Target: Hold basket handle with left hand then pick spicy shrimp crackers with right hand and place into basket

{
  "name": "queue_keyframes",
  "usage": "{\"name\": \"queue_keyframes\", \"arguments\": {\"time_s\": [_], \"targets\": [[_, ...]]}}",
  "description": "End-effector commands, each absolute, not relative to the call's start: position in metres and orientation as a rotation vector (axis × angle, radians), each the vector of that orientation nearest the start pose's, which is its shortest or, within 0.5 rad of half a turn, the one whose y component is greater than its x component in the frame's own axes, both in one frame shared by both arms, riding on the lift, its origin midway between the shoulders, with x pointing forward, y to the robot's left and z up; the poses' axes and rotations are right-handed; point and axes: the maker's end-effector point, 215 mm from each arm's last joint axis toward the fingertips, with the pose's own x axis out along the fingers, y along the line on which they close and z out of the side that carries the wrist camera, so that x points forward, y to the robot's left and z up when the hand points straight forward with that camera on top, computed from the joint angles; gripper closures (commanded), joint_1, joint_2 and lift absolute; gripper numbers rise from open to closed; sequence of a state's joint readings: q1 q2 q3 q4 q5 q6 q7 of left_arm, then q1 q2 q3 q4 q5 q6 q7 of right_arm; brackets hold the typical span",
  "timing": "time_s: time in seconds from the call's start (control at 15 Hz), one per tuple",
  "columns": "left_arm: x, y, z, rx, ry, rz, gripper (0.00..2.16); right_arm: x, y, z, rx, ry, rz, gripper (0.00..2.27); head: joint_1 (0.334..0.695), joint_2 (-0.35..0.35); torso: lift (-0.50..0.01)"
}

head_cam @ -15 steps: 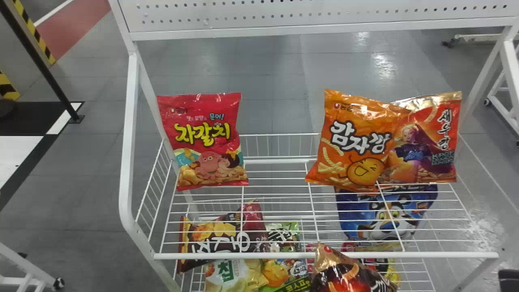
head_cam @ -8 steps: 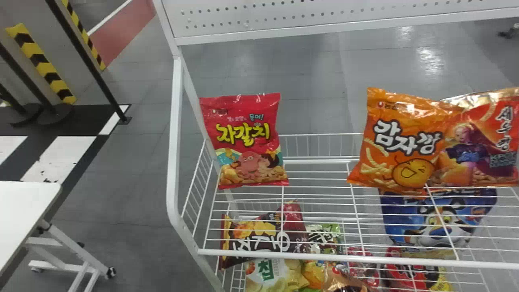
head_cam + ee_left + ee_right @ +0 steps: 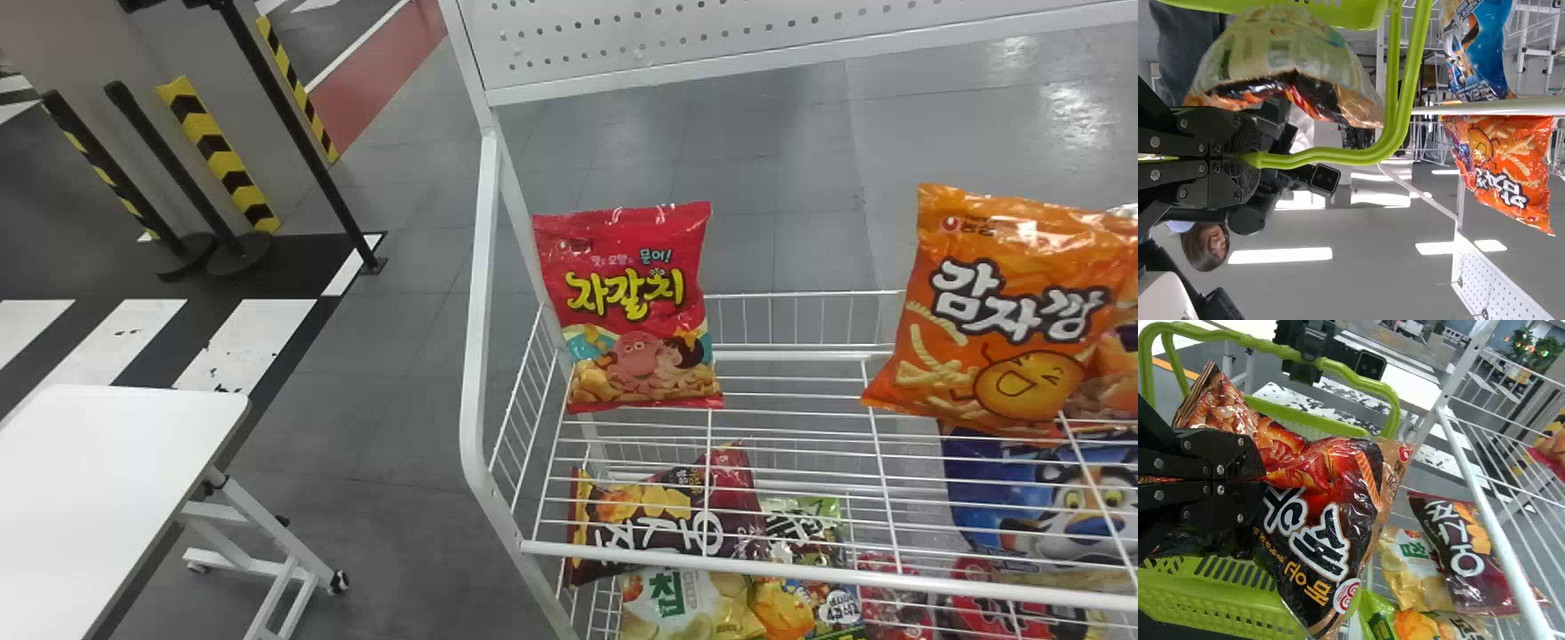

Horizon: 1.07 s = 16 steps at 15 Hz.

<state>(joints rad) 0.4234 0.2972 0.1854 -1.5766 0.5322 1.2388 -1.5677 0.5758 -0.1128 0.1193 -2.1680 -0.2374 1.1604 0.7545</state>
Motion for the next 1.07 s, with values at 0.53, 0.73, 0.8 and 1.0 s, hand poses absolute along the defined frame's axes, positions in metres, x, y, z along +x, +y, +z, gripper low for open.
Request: {"name": "queue_keyframes", "arguments": {"time_s": [0.53,0.73,0.8,1.0], "targets": [[0.189,0.16,-0.453,-1.443,0.949,-1.137,2.13,0.202,-0.006,-0.493,0.517,0.987,0.965,0.04,0.695,0.35,-0.01],[0.19,0.16,-0.453,-1.444,0.948,-1.135,2.13,0.216,-0.016,-0.478,0.491,0.913,0.948,0.05,0.695,0.35,-0.01],[0.19,0.16,-0.453,-1.444,0.948,-1.135,2.13,0.218,-0.019,-0.474,0.487,0.901,0.943,0.05,0.695,0.35,-0.01],[0.189,0.16,-0.454,-1.446,0.949,-1.133,2.13,0.246,-0.038,-0.448,0.433,0.736,0.909,0.06,0.695,0.35,-0.01]]}}
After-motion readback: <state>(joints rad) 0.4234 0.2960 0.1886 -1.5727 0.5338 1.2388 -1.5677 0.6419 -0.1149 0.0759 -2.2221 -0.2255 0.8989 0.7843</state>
